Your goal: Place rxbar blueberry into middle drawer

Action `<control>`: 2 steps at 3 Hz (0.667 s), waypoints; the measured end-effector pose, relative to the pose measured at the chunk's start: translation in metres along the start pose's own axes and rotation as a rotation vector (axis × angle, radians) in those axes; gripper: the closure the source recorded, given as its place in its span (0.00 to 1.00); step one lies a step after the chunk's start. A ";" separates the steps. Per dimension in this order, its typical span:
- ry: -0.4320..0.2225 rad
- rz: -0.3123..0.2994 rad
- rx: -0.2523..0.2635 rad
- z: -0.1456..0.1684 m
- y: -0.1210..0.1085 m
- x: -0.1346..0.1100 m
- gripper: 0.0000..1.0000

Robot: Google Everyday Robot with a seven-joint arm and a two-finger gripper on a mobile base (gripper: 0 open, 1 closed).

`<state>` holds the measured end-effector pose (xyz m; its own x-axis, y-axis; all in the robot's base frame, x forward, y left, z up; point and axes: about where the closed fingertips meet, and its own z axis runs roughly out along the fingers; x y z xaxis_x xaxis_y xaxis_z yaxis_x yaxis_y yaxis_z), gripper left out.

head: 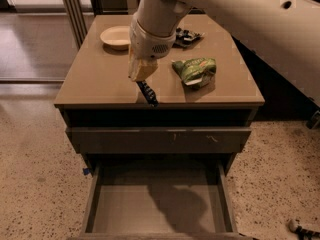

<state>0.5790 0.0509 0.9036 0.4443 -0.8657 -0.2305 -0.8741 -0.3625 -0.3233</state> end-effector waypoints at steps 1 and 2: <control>0.011 0.025 0.037 -0.013 0.021 -0.009 1.00; 0.018 0.064 0.093 -0.022 0.056 -0.027 1.00</control>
Offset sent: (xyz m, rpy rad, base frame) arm -0.0767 -0.0089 0.0128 0.0349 -0.0705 -0.1074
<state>0.5138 0.0467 0.9116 0.3839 -0.8923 -0.2375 -0.8783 -0.2735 -0.3921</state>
